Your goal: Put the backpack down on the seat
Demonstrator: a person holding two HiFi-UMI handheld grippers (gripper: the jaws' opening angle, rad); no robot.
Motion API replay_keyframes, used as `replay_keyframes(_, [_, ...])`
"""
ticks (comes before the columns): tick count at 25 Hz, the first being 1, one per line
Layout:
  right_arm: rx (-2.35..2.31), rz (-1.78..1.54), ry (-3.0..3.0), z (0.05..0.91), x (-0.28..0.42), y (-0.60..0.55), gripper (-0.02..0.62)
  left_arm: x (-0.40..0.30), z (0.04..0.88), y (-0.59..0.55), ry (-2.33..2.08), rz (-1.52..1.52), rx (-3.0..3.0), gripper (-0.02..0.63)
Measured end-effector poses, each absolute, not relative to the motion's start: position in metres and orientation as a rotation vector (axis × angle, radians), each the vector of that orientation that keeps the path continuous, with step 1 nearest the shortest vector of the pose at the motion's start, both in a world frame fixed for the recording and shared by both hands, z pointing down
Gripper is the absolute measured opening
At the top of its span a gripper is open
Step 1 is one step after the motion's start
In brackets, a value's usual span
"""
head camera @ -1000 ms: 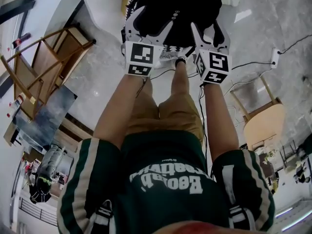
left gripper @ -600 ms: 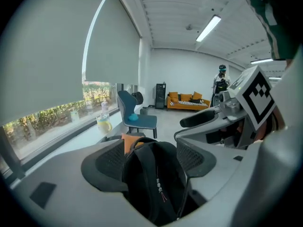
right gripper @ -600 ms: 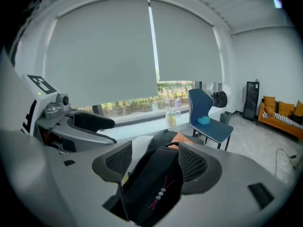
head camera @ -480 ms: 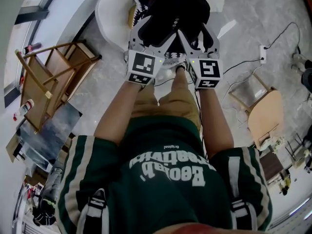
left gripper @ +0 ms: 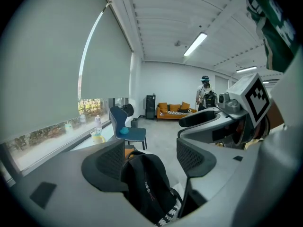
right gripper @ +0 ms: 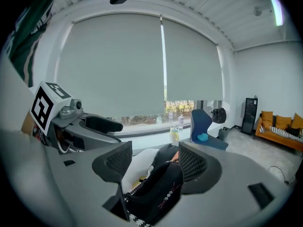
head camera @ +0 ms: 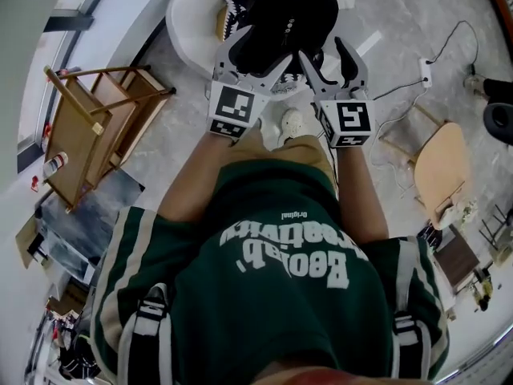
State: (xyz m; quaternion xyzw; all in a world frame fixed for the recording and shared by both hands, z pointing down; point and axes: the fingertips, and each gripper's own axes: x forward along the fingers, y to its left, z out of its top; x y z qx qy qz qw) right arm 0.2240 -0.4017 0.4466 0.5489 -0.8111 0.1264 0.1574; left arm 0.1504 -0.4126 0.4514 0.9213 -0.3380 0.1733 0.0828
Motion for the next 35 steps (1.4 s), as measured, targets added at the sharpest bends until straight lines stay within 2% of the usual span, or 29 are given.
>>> replay_keyframes(11, [1.464, 0.142, -2.467, 0.356, 0.259, -0.301, 0.278, 0.189, 0.345, -0.313, -1.201, 0.387, 2.826, 0.344])
replay_keyframes(20, [1.436, 0.059, -2.591, 0.318, 0.311, -0.212, 0.276, 0.236, 0.308, -0.218, -1.313, 0.353, 2.851, 0.342])
replay_keyframes(30, [1.419, -0.038, -2.649, 0.287, 0.326, -0.169, 0.275, 0.252, 0.275, -0.169, -1.326, 0.307, 2.915, 0.341])
replay_keyframes(32, [1.418, -0.048, -2.652, 0.284, 0.326, -0.166, 0.275, 0.253, 0.272, -0.166, -1.326, 0.305, 2.927, 0.315])
replay_keyframes(35, [1.409, -0.038, -2.664, 0.281, 0.327, -0.161, 0.272, 0.255, 0.275, -0.162, -1.321, 0.314, 2.925, 0.228])
